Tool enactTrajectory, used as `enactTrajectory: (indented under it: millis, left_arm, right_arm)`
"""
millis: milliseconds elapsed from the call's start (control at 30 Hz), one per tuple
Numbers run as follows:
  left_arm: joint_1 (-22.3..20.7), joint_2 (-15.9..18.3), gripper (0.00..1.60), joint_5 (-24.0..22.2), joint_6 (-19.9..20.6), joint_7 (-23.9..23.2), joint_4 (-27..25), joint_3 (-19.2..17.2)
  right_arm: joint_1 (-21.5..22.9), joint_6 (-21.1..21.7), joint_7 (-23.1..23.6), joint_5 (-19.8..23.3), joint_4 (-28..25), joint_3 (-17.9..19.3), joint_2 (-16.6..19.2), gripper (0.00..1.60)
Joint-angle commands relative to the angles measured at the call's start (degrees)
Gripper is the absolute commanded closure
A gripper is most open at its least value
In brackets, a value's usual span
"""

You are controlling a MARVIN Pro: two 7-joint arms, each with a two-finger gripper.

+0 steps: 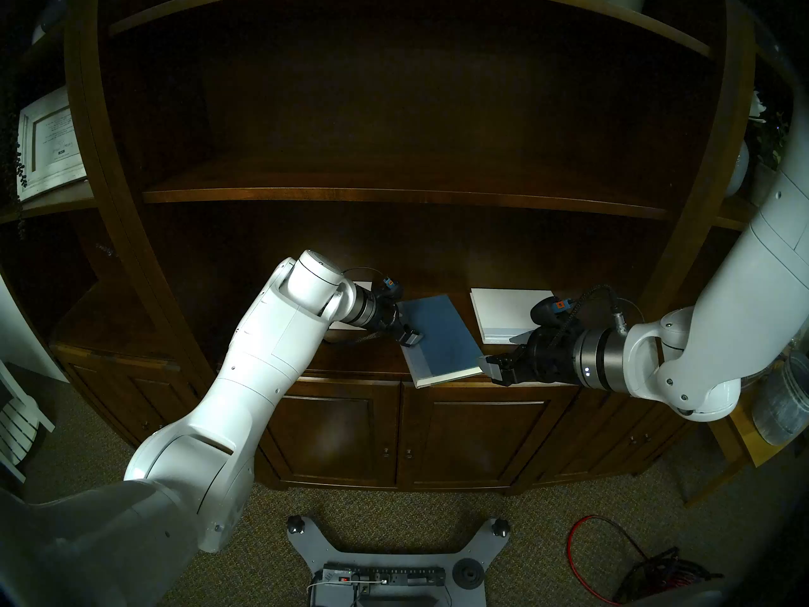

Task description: Close the books and align them horizontally on the shelf

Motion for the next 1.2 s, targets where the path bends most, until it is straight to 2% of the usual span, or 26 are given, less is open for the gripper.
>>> enactTrajectory:
  millis: [0,300,700,900,1167]
  left_arm:
    - [2.24,1.48,0.0,-0.89,3.11,-0.4,-5.65,-2.17]
    - [2.8,0.42,0.0,-1.75,4.8,0.7,-7.74,-3.67]
    - [4.24,1.21,0.0,-0.82,7.61,1.3,-10.31,-2.37]
    - [4.63,-0.28,0.0,-4.37,6.71,0.48,-11.67,-5.96]
    - [5.97,-0.76,0.0,-7.46,8.05,-2.73,-17.68,-8.13]
  right_arm:
    - [1.23,-0.75,0.13,-0.16,0.14,0.11,0.06,0.0]
    - [1.23,-0.73,0.1,-0.19,0.14,0.12,0.08,0.0]
    - [1.25,-0.74,0.07,-0.24,0.13,0.12,0.11,0.0]
    - [1.21,-0.66,0.04,-0.23,0.17,0.16,0.12,0.0]
    - [1.15,-0.58,0.0,-0.22,0.21,0.19,0.12,0.0]
